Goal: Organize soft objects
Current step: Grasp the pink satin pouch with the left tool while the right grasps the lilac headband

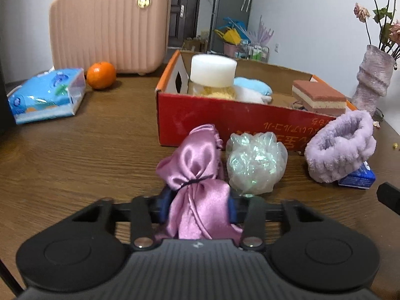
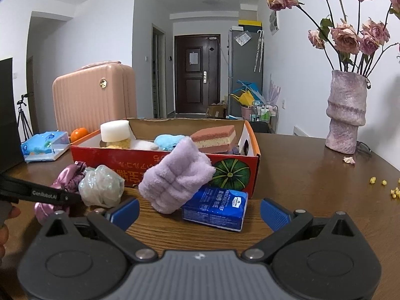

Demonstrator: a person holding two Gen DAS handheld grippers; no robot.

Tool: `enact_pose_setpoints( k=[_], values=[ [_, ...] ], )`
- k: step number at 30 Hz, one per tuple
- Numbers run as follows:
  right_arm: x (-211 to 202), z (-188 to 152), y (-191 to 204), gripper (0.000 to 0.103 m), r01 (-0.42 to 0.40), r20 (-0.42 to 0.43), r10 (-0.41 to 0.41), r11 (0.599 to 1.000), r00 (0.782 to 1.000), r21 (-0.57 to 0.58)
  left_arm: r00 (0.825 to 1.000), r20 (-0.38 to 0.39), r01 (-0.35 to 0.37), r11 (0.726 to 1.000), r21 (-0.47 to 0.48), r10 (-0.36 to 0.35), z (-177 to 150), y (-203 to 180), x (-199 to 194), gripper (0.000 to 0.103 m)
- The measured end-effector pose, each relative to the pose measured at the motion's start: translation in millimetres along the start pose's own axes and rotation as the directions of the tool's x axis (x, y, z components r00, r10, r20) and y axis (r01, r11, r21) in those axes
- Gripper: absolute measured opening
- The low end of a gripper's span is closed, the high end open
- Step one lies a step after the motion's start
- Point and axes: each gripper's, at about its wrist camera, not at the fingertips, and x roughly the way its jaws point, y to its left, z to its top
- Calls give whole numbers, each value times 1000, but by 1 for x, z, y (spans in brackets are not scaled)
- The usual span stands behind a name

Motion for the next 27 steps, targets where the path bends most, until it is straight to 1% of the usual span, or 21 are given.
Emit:
enact_pose_setpoints(
  k=[3, 9, 14, 17, 19, 25, 27],
  values=[
    [2, 0, 1, 103, 10, 1, -10, 1000, 1000, 13, 1000, -15, 18, 1000, -8, -18, 1, 3, 4, 37],
    [5, 0, 8, 103, 17, -3, -17, 999, 1000, 30, 999, 20, 29, 1000, -6, -29, 5, 8, -5, 36],
    [11, 1, 17, 103, -5, 1, 5, 999, 1000, 49, 995, 96, 23, 1000, -13, -22, 10, 18, -25, 36],
    [19, 3, 23, 103, -4, 11, 3, 999, 1000, 54, 989, 146, 13, 1000, -14, -10, 12, 23, -38, 36],
    [26, 6, 27, 103, 2, 23, -3, 998, 1000, 61, 987, 162, 6, 1000, -17, -3, 13, 27, -42, 36],
    [54, 18, 31, 101, 36, 19, -38, 995, 999, 91, 987, 157, -10, 1000, -28, 14, 14, 36, -41, 36],
    [64, 22, 28, 98, 47, 11, -49, 992, 999, 118, 987, 158, -12, 999, -30, 16, 14, 38, -41, 36]
  ],
)
